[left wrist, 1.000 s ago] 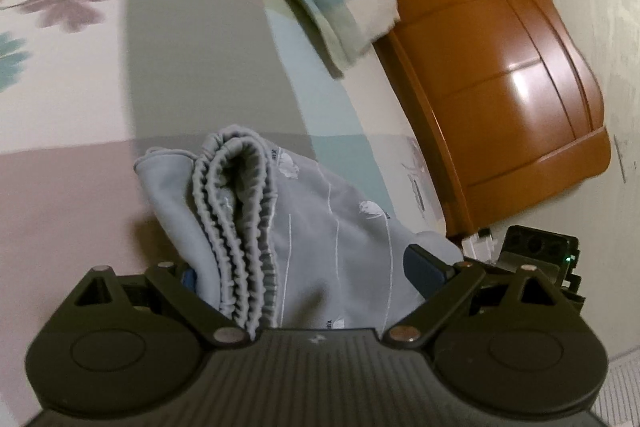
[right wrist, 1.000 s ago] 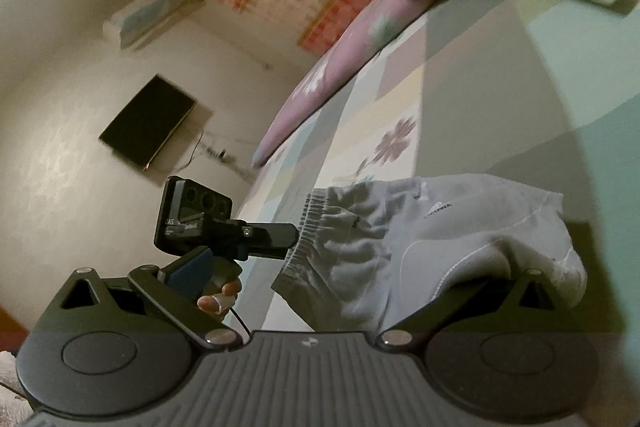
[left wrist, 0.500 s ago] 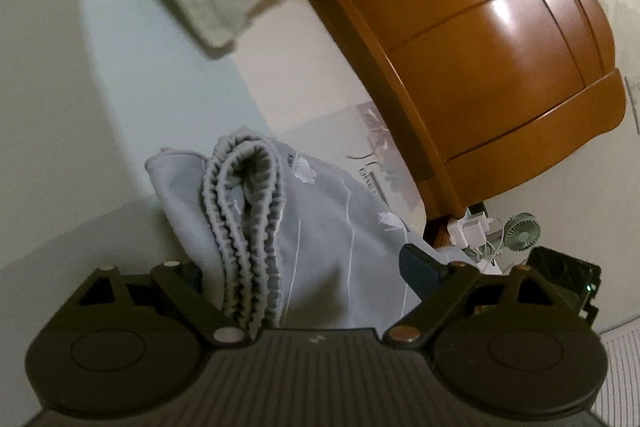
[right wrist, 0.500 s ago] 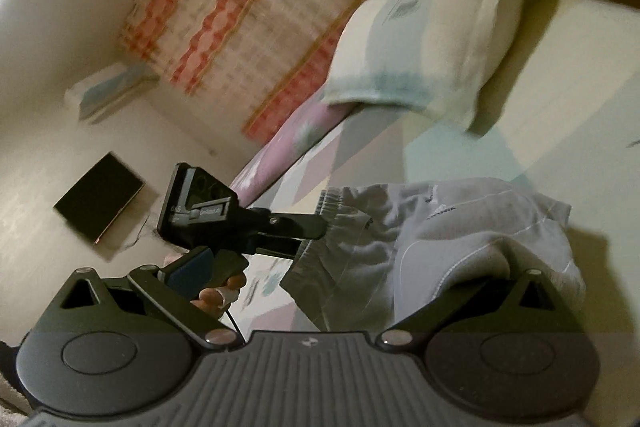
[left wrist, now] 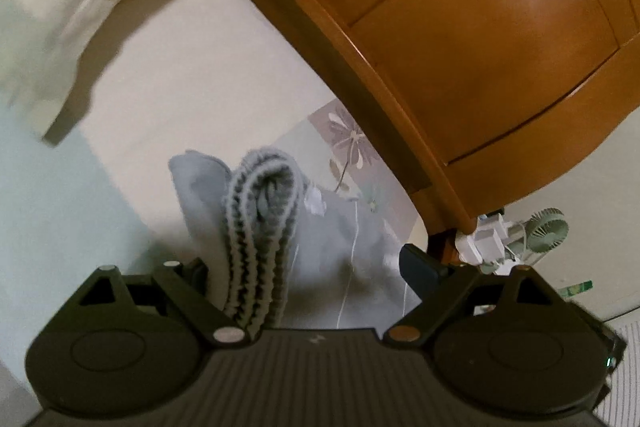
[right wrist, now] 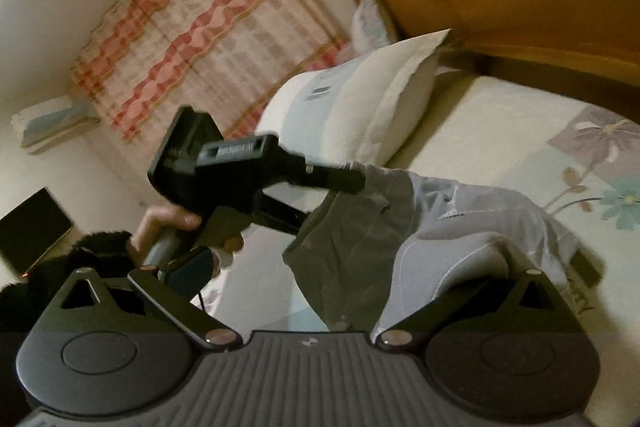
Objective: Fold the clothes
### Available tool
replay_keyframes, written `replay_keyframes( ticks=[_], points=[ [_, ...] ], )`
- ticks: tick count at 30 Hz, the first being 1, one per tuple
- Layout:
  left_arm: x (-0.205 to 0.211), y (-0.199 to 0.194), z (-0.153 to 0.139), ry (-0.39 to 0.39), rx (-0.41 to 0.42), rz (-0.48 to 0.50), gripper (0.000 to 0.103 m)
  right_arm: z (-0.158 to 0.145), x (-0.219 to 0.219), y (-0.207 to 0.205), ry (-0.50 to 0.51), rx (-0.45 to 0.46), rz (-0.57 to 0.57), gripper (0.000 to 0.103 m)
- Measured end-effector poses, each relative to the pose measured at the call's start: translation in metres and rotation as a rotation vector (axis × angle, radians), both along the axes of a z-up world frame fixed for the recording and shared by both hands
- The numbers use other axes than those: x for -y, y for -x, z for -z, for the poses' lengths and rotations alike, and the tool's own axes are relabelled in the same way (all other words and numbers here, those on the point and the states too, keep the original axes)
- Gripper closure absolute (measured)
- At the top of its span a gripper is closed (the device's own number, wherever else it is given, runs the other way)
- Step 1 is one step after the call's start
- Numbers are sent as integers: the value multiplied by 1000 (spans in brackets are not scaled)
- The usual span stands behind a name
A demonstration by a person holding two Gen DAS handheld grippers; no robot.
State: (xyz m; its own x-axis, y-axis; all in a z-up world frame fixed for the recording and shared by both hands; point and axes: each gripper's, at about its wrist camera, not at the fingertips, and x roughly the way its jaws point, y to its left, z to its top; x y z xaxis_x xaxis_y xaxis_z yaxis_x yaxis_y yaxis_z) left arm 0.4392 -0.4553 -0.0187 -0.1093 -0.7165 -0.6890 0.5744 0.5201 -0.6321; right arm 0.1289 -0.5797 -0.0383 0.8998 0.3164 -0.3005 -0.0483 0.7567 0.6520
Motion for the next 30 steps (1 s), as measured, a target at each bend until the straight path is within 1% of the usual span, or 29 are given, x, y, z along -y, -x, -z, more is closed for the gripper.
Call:
replay_keyframes(
  ticks=[3, 6, 10, 13, 17, 19, 20, 23, 26, 30],
  points=[
    [23, -9, -1, -16, 16, 11, 13, 12, 3, 2, 13, 2, 64, 0],
    [43, -16, -2, -31, 35, 26, 13, 28, -5, 0, 20, 4, 112, 0],
    [54, -16, 8, -67, 62, 23, 13, 53, -19, 0, 23, -6, 149, 0],
    [51, -22, 10, -85, 87, -16, 13, 71, -25, 3, -5, -18, 151, 0],
    [31, -30, -4, -51, 140, -135, 13, 89, -26, 11, -56, -33, 161, 0],
    [21, -29, -8, -34, 126, -147, 13, 95, -24, 19, -86, -30, 174, 0],
    [15, -25, -8, -29, 130, -136, 13, 98, -20, 27, -110, -25, 186, 0],
    [-2, -7, -7, -22, 146, -92, 12, 110, 0, 46, -242, -22, 267, 0],
    [-27, 9, 9, -9, 95, -64, 12, 126, 25, 61, -433, 1, 356, 0],
    [-55, 32, 39, -9, 24, -71, 12, 144, 49, 70, -690, 61, 469, 1]
  ],
)
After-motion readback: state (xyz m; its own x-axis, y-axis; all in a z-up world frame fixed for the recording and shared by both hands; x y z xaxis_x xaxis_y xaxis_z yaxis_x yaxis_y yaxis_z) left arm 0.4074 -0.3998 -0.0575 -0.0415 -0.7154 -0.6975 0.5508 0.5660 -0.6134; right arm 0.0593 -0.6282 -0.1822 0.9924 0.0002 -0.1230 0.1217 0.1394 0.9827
